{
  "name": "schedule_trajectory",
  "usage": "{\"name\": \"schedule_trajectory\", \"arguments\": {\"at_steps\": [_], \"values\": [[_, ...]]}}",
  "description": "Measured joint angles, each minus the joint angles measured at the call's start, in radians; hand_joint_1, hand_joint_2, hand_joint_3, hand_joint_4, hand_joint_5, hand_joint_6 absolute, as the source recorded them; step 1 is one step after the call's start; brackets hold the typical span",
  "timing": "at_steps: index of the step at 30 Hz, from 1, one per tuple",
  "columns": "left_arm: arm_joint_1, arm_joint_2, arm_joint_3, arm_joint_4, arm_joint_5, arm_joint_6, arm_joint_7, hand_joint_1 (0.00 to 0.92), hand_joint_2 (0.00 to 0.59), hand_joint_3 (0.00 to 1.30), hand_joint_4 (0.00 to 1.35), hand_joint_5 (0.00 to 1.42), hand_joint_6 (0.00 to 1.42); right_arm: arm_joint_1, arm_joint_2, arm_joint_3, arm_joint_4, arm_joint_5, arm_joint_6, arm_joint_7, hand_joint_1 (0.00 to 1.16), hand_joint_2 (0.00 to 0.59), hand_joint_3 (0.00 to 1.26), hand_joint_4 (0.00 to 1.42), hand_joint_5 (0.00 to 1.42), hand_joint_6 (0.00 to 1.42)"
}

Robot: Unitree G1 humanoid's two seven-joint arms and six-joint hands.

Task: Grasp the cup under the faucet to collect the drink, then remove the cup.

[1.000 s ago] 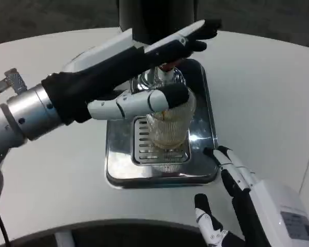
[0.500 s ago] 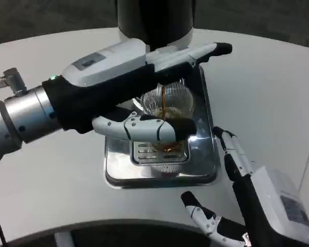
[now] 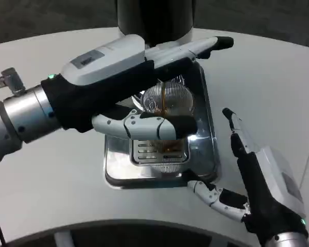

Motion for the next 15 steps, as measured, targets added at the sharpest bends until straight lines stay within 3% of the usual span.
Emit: {"name": "schedule_trajectory", "arguments": {"at_steps": [15], "values": [[0.009,0.000,-0.001,-0.001,-0.006,-0.002,0.009,0.000,0.177,0.00,0.00,0.09,0.07,-0.185,0.001,0.018,0.187,0.058,0.007,-0.041,0.59,0.225,0.00,0.00,0.02,0.18]]}}
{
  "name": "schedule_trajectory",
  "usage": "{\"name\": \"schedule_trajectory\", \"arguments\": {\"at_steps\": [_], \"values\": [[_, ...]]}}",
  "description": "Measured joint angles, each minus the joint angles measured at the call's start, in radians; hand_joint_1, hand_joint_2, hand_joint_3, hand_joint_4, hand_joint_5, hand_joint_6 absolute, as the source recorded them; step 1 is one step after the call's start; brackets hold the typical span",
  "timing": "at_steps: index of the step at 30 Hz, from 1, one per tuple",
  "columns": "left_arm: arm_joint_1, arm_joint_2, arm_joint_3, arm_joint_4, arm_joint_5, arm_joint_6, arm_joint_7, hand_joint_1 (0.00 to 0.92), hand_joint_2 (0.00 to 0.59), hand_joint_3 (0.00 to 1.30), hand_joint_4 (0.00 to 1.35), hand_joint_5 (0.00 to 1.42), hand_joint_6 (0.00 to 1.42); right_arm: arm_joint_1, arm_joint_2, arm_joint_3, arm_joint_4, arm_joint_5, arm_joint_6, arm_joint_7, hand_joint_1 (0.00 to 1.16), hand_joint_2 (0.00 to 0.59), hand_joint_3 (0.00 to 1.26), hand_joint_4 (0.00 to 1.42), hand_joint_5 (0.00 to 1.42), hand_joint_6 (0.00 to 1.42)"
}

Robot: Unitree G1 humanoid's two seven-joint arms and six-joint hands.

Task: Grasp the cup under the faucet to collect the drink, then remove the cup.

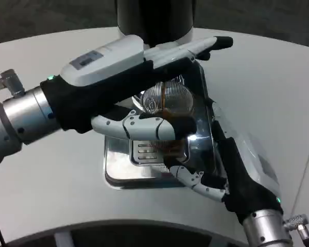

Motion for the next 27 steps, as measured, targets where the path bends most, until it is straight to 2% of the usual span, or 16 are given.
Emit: {"name": "schedule_trajectory", "arguments": {"at_steps": [7,18,27], "values": [[0.010,0.000,0.001,-0.003,0.006,-0.005,0.022,0.000,0.171,0.00,0.00,0.08,0.07,-0.083,0.018,0.001,0.093,0.041,-0.001,-0.043,0.58,0.221,0.00,0.00,0.00,0.15],[0.013,0.002,0.001,-0.004,0.009,-0.013,0.029,0.000,0.165,0.00,0.00,0.08,0.06,-0.183,0.024,0.017,0.205,0.071,-0.004,-0.088,0.60,0.216,0.00,0.00,0.00,0.11],[0.014,0.019,0.002,-0.008,0.011,-0.015,0.035,0.000,0.163,0.00,0.00,0.08,0.06,-0.259,0.035,0.012,0.316,0.137,-0.016,-0.128,0.62,0.199,0.00,0.00,0.00,0.10]]}}
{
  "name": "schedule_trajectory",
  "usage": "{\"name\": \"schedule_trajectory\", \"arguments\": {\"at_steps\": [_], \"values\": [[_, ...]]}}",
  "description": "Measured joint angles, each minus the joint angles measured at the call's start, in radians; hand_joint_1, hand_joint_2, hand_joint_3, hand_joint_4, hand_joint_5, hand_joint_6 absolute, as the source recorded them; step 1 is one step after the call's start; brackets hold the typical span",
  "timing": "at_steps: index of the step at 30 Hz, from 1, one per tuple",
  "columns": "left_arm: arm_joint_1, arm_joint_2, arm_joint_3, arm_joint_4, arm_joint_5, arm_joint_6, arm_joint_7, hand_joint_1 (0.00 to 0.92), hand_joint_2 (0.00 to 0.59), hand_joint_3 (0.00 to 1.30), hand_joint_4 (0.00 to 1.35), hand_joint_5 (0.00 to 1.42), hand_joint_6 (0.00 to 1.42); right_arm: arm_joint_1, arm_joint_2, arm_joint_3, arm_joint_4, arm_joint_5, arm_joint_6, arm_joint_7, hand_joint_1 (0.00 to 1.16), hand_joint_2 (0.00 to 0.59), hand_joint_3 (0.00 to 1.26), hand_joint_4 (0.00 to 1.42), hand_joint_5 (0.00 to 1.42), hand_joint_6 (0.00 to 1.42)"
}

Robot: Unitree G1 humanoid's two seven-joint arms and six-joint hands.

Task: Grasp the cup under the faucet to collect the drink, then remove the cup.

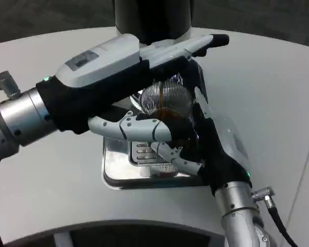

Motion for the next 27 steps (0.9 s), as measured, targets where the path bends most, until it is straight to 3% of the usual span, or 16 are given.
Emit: {"name": "schedule_trajectory", "arguments": {"at_steps": [14,27], "values": [[0.000,0.010,0.002,-0.001,-0.001,0.000,0.003,0.000,0.161,0.00,0.00,0.08,0.07,-0.083,0.008,-0.005,0.134,0.090,-0.066,-0.046,0.64,0.197,0.00,0.00,0.00,0.10],[0.002,0.015,0.006,-0.002,-0.001,0.003,0.004,0.000,0.161,0.00,0.00,0.08,0.07,-0.137,0.034,-0.016,0.221,0.129,-0.099,-0.086,0.67,0.191,0.00,0.00,0.00,0.10]]}}
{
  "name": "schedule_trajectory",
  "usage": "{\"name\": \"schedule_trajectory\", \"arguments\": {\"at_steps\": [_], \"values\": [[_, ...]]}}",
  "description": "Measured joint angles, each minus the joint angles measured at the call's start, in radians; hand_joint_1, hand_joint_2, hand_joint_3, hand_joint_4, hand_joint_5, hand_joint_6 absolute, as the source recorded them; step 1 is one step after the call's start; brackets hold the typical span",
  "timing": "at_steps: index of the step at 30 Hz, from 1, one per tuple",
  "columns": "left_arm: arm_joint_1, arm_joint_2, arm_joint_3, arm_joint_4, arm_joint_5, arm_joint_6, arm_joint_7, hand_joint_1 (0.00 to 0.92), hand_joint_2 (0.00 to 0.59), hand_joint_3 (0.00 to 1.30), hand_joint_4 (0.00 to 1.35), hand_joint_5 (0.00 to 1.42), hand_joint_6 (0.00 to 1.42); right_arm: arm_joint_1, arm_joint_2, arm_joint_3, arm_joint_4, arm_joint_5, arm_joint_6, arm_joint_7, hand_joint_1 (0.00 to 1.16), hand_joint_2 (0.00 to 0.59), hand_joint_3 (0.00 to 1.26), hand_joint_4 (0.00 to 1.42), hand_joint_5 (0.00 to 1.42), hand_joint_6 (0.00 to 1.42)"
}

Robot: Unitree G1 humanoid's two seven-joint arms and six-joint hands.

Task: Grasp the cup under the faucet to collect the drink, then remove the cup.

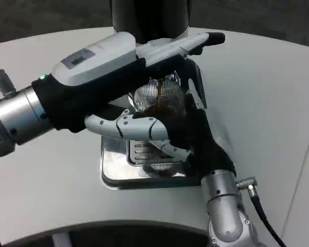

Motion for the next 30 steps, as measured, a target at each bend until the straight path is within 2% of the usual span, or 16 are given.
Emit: {"name": "schedule_trajectory", "arguments": {"at_steps": [7,13,20,22,27,30], "values": [[0.004,0.002,0.010,-0.004,-0.001,0.003,0.000,0.000,0.165,0.00,0.00,0.08,0.07,-0.020,0.003,0.000,0.033,0.000,-0.016,-0.013,0.69,0.184,0.00,0.00,0.00,0.12],[0.012,0.002,0.024,-0.013,-0.004,0.015,0.000,0.000,0.168,0.00,0.00,0.08,0.07,-0.033,0.006,0.004,0.054,-0.002,-0.021,-0.027,0.76,0.181,0.00,0.05,0.04,0.16],[0.029,0.001,0.044,-0.020,-0.005,0.020,0.027,0.000,0.175,0.00,0.00,0.07,0.05,-0.035,0.005,0.008,0.060,-0.005,-0.028,-0.046,0.76,0.169,0.00,0.09,0.07,0.18],[0.037,-0.004,0.056,-0.020,-0.005,0.020,0.044,0.000,0.176,0.00,0.00,0.07,0.05,-0.035,0.005,0.008,0.060,-0.005,-0.029,-0.047,0.76,0.169,0.00,0.10,0.07,0.18],[0.058,-0.045,0.123,-0.020,-0.029,0.001,0.123,0.000,0.179,0.00,0.00,0.06,0.03,-0.035,0.006,0.010,0.065,-0.003,-0.037,-0.049,0.77,0.180,0.00,0.13,0.10,0.20],[0.077,-0.065,0.164,-0.021,-0.049,-0.007,0.170,0.000,0.189,0.01,0.00,0.09,0.04,-0.038,0.008,0.010,0.075,-0.002,-0.045,-0.049,0.77,0.181,0.00,0.13,0.11,0.21]]}}
